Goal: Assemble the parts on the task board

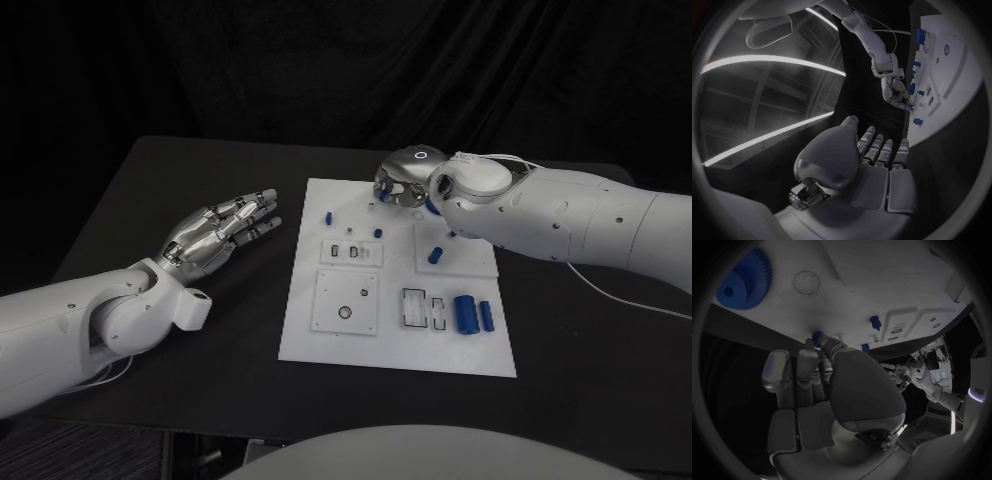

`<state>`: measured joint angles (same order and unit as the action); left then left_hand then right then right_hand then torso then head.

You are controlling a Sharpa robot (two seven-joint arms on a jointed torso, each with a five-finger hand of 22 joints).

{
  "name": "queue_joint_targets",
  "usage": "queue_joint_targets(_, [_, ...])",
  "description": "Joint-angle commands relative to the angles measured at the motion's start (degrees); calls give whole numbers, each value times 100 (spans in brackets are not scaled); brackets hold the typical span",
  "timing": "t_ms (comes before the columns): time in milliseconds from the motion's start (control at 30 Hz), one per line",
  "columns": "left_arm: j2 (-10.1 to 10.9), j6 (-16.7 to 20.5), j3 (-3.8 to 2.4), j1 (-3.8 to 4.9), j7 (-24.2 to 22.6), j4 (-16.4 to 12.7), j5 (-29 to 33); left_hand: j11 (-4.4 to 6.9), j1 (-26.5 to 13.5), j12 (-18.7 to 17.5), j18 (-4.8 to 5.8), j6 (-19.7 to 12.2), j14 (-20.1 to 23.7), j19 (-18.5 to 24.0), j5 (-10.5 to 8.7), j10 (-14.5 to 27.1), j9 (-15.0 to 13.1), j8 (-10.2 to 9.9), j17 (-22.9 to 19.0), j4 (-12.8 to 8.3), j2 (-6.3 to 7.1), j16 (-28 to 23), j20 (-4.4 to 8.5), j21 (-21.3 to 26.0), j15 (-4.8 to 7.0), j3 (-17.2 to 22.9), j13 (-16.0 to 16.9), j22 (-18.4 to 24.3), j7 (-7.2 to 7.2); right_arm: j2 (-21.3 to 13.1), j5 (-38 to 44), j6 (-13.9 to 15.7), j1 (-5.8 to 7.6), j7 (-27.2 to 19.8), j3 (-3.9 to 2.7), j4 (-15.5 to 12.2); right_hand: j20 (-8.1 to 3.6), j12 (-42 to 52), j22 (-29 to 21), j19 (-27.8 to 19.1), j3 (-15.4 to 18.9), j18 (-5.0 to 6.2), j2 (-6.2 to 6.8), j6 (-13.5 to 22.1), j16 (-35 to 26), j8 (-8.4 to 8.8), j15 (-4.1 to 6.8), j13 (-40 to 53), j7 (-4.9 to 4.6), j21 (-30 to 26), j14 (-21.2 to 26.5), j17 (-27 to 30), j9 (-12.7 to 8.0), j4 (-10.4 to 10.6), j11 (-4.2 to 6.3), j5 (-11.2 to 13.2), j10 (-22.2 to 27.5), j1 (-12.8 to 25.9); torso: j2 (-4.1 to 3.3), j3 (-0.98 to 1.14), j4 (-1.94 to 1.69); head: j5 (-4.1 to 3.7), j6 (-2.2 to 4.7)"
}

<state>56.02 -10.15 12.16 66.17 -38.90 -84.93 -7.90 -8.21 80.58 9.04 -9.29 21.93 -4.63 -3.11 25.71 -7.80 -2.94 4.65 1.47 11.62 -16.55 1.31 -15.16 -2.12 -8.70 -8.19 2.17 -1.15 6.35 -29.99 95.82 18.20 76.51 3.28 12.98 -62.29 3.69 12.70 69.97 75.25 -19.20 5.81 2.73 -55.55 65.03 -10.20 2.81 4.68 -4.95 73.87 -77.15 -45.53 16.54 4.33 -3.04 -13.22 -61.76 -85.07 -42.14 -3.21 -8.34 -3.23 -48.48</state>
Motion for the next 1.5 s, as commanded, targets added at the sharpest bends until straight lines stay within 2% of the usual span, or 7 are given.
queue_joint_targets(33, [-3, -27, -5, 7, -1163, -7, -18, -2, 40, 34, -111, 39, -4, -3, 32, -41, -7, 31, 9, -16, 1, 32, 26, -24, 22, 27, 3, 1, -6, -23, 19, 280, 12, 195, -8, 12, 17, -21, -1, -10, 17, -56, 24, 49, -8, 31, -46, -3, -3, -35, -8, -20, -3, 19, -9, 18, 30, 5, -49, -5, -24, -15, 33])
queue_joint_targets(233, [16, -36, -5, 7, -1143, -14, -18, -2, 42, 39, -111, 41, -10, -5, 40, -44, -7, 31, 11, -19, 1, 34, 25, -25, 20, 31, 3, 1, -6, -95, 19, 464, 12, 152, -13, -58, 31, 16, 36, 10, 22, -61, 16, -30, 21, -7, -54, 28, 8, -18, -25, -67, 41, 0, -13, 6, -61, -12, -99, -10, -46, -34, 93])
queue_joint_targets(367, [26, -49, -5, 7, -1125, -12, -18, -2, 42, 40, -110, 50, -14, -8, 42, -46, -8, 33, 12, -19, 0, 35, 24, -27, 18, 33, 4, 0, -6, -186, 19, 559, 11, 116, -14, -180, 32, 44, 65, 21, 68, -58, 8, -202, 19, -121, -43, 67, 6, -17, -28, -70, 170, -25, 10, -15, -128, -11, -118, -17, -60, -40, 114])
queue_joint_targets(500, [34, -58, -5, 7, -1118, -8, -18, -2, 43, 41, -110, 48, -13, -9, 42, -46, -8, 33, 12, -20, 0, 35, 24, -28, 18, 34, 4, -1, -5, -312, 19, 658, 9, 85, -14, -349, 24, 75, 112, 52, 108, -66, 3, -287, 50, -199, -31, 98, -2, 8, -55, -127, 276, -51, 26, -35, -192, -14, -107, -20, -59, -19, 103])
queue_joint_targets(900, [84, -69, -5, 7, -1089, -24, -18, -7, 48, 49, -109, 69, -20, -13, 50, -54, -10, 38, 14, -27, 2, 38, 18, -30, 9, 42, 5, -2, -3, -632, 19, 956, 16, 104, -18, -747, 19, 93, 158, 88, 136, -76, 9, -293, 94, -221, -28, 115, -6, 40, -92, -198, 328, -57, 23, -39, -227, -3, -94, -25, -51, -5, 83])
queue_joint_targets(1233, [91, -78, -5, 7, -1072, -13, -18, -7, 48, 49, -109, 69, -20, -13, 50, -54, -10, 38, 14, -27, 2, 38, 18, -30, 9, 42, 5, -2, -3, -578, 19, 968, 95, 174, -25, -716, 20, 86, 192, 120, 165, -83, 4, -212, 122, -203, -33, 128, 5, 60, -133, -240, 391, -50, 14, -24, -217, 17, -80, -41, -31, 32, 44])
queue_joint_targets(1500, [60, -107, -5, 7, -1034, 4, -18, -12, 53, 55, -108, 79, -26, -13, 53, -60, -11, 42, 15, -36, 4, 40, 12, -30, 2, 50, 6, -2, 1, -338, 19, 664, 122, 272, -26, -460, 33, 27, 148, 76, 183, -68, -8, -26, 57, -115, -50, 128, 27, -6, -94, -160, 445, -20, -13, 70, -109, 52, -83, -36, -61, -28, 29])
